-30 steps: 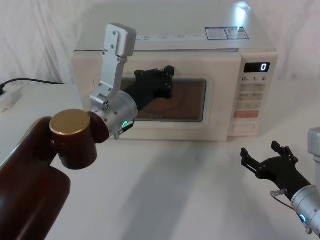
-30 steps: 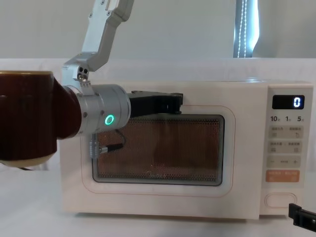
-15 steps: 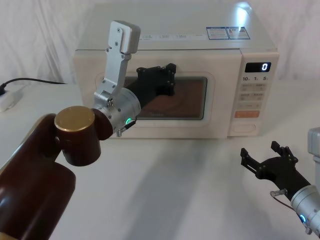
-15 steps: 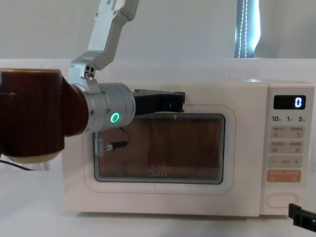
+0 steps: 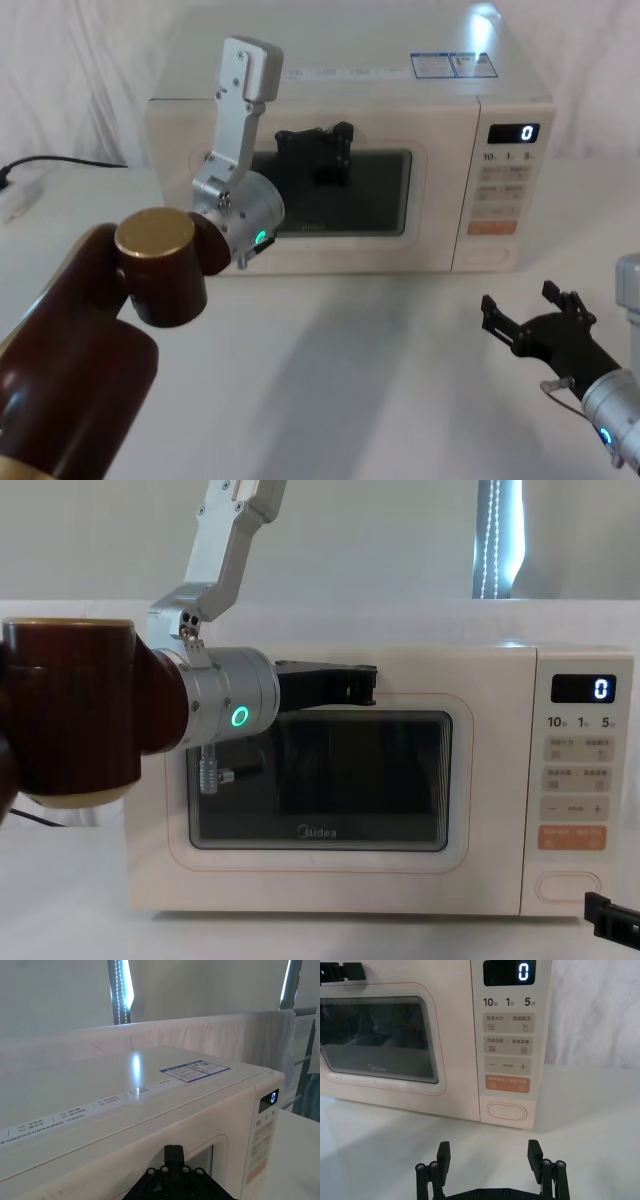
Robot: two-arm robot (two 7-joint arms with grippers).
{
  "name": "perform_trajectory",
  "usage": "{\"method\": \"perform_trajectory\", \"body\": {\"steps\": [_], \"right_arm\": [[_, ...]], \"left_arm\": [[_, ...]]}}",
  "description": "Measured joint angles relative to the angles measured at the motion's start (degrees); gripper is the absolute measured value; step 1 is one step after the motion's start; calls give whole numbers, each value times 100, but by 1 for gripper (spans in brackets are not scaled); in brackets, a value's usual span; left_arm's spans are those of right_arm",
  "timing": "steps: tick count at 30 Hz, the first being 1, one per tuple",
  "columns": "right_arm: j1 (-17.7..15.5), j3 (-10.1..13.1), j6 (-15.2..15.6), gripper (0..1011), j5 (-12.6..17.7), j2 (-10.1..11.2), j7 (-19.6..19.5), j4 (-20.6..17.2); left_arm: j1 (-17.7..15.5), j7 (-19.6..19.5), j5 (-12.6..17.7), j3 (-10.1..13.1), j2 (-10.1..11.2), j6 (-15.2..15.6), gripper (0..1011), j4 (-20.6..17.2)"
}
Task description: Press the button to open the microwave door with one hand; close the microwave door with the other hand.
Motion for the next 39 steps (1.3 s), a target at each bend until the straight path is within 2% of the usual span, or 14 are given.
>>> {"method": "perform_trajectory", "body": {"steps": [10, 18, 23, 30, 39], "right_arm": [[0, 0, 0, 1002, 0, 0, 0, 0], [0, 0, 0, 1002, 0, 0, 0, 0], [0, 0, 0, 1002, 0, 0, 0, 0], [0, 1, 0, 1002, 0, 0, 0, 0], [0, 0, 0, 1002, 0, 0, 0, 0]], "left_arm": [[40, -13, -4, -73, -38, 61, 0, -58], [169, 50, -70, -139, -11, 261, 0, -415], [317, 179, -109, -193, 35, 464, 0, -770], [669, 477, -91, -329, 120, 603, 0, -1315], [1532, 922, 110, -751, 359, 389, 0, -2093]]}}
